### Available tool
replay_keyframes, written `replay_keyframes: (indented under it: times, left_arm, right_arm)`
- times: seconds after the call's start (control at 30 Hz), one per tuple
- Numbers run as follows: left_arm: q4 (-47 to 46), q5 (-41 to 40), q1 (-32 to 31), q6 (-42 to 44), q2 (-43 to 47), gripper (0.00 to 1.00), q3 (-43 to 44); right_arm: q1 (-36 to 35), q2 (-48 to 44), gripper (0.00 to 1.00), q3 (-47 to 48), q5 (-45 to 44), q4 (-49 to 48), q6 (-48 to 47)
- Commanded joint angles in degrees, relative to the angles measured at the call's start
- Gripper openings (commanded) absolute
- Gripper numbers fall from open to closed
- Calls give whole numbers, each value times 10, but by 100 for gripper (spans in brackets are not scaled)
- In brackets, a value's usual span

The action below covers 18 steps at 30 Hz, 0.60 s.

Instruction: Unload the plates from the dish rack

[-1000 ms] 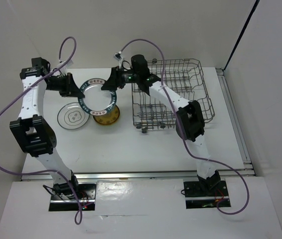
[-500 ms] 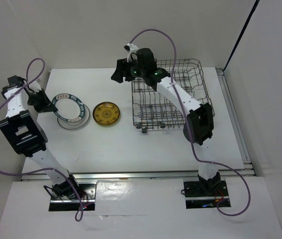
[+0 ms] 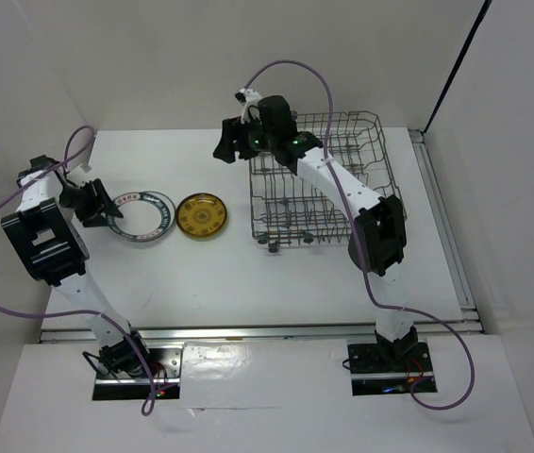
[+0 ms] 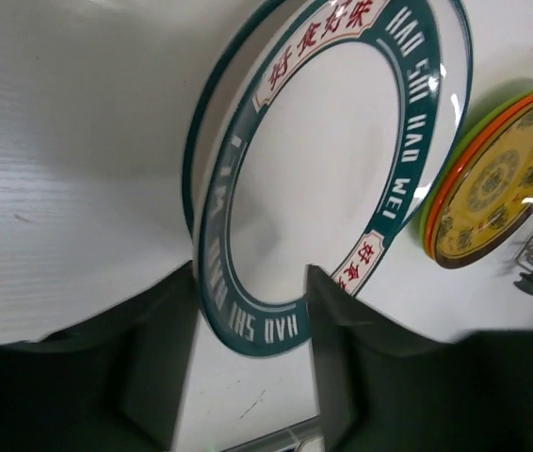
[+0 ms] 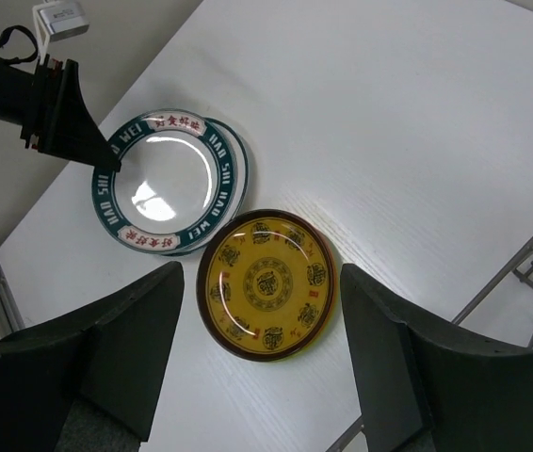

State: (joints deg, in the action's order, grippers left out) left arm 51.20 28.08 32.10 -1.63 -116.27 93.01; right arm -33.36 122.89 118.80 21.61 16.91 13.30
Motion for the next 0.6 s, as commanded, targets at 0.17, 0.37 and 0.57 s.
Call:
replay_keyframes:
  times: [0.17, 0.37, 0.57]
  left_arm:
    - [21, -36, 0, 21, 7, 74, 18]
    - [34, -70, -5, 52, 39, 78, 23]
    - [25, -123, -21, 68, 134, 78, 1]
  right_arm:
    - [-2, -56, 75, -2, -3, 6, -12]
    - [-2, -80, 75, -15, -52, 48, -36]
    - [15, -157, 83, -79, -166, 101, -29]
